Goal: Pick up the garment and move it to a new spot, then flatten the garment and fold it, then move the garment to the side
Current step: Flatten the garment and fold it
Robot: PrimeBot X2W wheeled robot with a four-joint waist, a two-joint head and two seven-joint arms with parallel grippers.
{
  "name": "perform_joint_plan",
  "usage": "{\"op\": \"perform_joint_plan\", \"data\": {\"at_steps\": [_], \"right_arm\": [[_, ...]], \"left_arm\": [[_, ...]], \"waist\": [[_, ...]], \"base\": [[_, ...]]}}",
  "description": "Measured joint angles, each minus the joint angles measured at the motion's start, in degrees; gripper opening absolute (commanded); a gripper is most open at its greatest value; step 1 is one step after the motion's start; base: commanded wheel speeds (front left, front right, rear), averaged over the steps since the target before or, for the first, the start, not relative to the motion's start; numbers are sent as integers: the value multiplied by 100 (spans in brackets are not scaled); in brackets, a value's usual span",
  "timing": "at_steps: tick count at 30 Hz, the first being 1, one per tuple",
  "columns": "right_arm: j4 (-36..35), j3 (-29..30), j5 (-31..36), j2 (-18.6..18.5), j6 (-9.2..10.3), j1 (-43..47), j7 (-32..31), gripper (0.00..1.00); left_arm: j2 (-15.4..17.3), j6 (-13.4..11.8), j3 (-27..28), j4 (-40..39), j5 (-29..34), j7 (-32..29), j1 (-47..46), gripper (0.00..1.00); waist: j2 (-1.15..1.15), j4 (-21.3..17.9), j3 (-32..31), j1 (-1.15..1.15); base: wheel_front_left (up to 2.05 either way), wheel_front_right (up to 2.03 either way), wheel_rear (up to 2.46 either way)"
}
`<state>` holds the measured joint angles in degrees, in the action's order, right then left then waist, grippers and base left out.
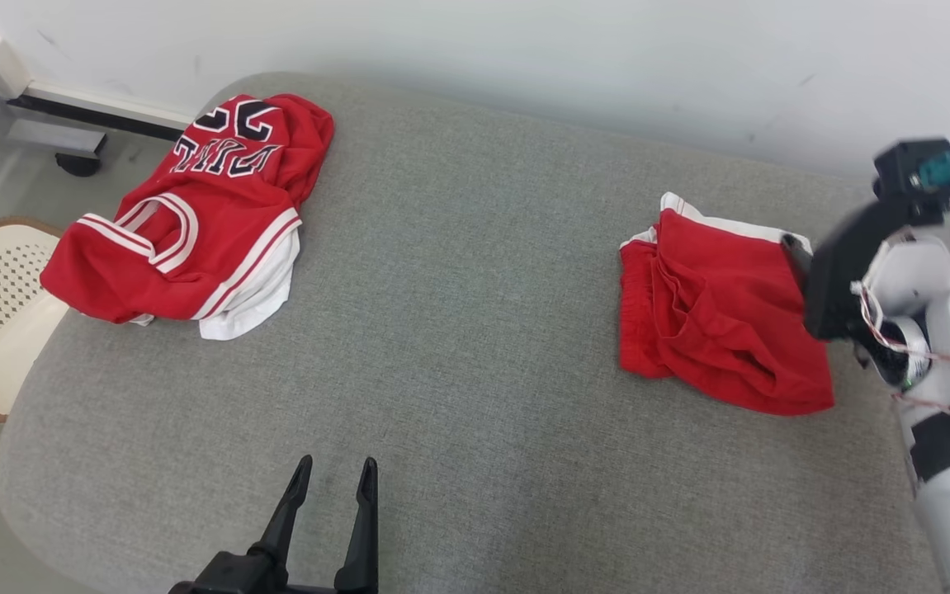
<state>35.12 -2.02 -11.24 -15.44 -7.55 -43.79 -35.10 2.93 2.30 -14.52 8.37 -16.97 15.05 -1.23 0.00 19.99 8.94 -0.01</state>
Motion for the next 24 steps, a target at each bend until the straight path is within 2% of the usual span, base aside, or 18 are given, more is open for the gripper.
{"op": "perform_joint_plan", "data": {"at_steps": [1,2,3,4,10,19,24], "right_arm": [[20,42,36,-26,0,85,40,93],[43,46,47,-42,0,159,65,44],[74,44,71,-35,0,219,101,27],[90,15,87,-21,0,282,138,0],[269,-315,129,162,0,387,420,0],[588,-1300,26,589,0,328,560,0],[598,-1745,-129,628,-1,341,553,0]], "left_arm": [[-1,-3,-7,-4,-1,0,-2,100],[-1,-3,-22,-4,-7,0,-3,100],[-1,-5,-42,-3,-16,-1,-5,100],[-1,-9,-57,-1,-24,-1,-13,100],[-1,-49,-147,36,-92,0,-145,100],[0,-73,-123,75,-127,0,-151,100],[0,-51,-80,49,-126,0,-121,100]], "waist": [[0,-12,-5,0],[0,-15,2,0],[1,-15,16,0],[0,-8,33,0],[1,115,144,0],[0,324,200,0],[1,361,141,0]], "base": [[0,0,0],[0,0,0],[0,0,0],[0,0,0],[0,0,0],[0,0,0],[0,0,0]]}}
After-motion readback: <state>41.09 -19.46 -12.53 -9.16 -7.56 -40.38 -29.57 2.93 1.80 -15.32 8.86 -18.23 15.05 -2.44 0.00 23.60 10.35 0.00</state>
